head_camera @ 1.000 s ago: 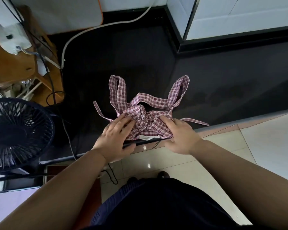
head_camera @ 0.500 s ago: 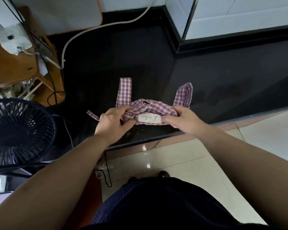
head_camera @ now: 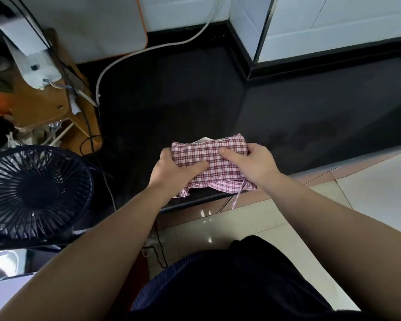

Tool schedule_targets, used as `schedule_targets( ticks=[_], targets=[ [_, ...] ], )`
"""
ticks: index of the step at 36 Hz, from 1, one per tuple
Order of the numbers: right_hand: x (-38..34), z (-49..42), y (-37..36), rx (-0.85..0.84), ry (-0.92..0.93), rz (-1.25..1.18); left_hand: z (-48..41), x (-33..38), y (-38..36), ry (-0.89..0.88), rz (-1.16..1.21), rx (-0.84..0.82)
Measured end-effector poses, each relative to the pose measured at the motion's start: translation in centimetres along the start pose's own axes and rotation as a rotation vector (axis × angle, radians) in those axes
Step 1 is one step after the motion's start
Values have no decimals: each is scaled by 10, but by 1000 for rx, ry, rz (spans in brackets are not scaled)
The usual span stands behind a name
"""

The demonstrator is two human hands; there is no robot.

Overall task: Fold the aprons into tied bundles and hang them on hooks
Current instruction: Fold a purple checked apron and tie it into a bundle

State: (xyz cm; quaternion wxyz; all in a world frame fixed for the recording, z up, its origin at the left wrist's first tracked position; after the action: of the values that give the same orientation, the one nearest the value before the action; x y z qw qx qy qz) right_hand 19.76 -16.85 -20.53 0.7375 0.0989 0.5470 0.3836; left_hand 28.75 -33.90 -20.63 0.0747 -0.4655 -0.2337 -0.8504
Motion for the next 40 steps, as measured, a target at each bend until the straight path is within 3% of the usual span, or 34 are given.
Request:
schedule_targets(
  ticks=[3, 7, 11, 13, 16, 19, 23, 28, 33, 35, 38, 40],
  targets=[
    [-3, -1, -1, -29, -13, 108, 1, 7, -4, 6, -100, 139],
    [-14, 2, 5, -190, 68, 151, 2, 18, -16, -18, -321, 257],
    [-11, -5, 9, -178, 131, 209, 2, 33, -41, -102, -660, 248],
    [0, -18, 16, -120, 123, 264, 1, 41, -59, -110, -702, 182],
    [12, -39, 30, -37, 84, 407, -1, 49, -80, -112, -590, -39],
    [18, -61, 46, -109, 46, 525, -11, 62, -91, -111, -495, -163],
    [14, -73, 49, -252, 36, 585, -23, 73, -96, -76, -534, -62],
    [11, -77, 69, -290, 165, 363, -33, 76, -103, 3, -454, 104],
    [7, -91, 83, -339, 294, 474, -33, 81, -101, 10, -423, 225],
    [7, -94, 84, -407, 202, 301, -34, 80, -99, 27, -404, 189],
    [8, -98, 90, -512, -98, -85, -37, 79, -94, 86, -303, 93],
    [11, -101, 92, -579, -159, -183, -39, 81, -91, 172, 9, 28]
  ],
)
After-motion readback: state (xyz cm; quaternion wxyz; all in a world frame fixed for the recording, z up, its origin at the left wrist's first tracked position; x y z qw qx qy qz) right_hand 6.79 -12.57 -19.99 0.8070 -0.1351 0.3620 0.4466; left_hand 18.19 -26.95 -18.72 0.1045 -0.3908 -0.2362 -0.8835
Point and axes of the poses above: each hand's wrist, its own z-axis away from the middle knuckle, its own y-axis out of the back of the hand, x = y × z, the point moved 2 cm from there along -z, towards the middle knuckle, and after that the axes turned 10 degrees about z, right-handed, at the moved point
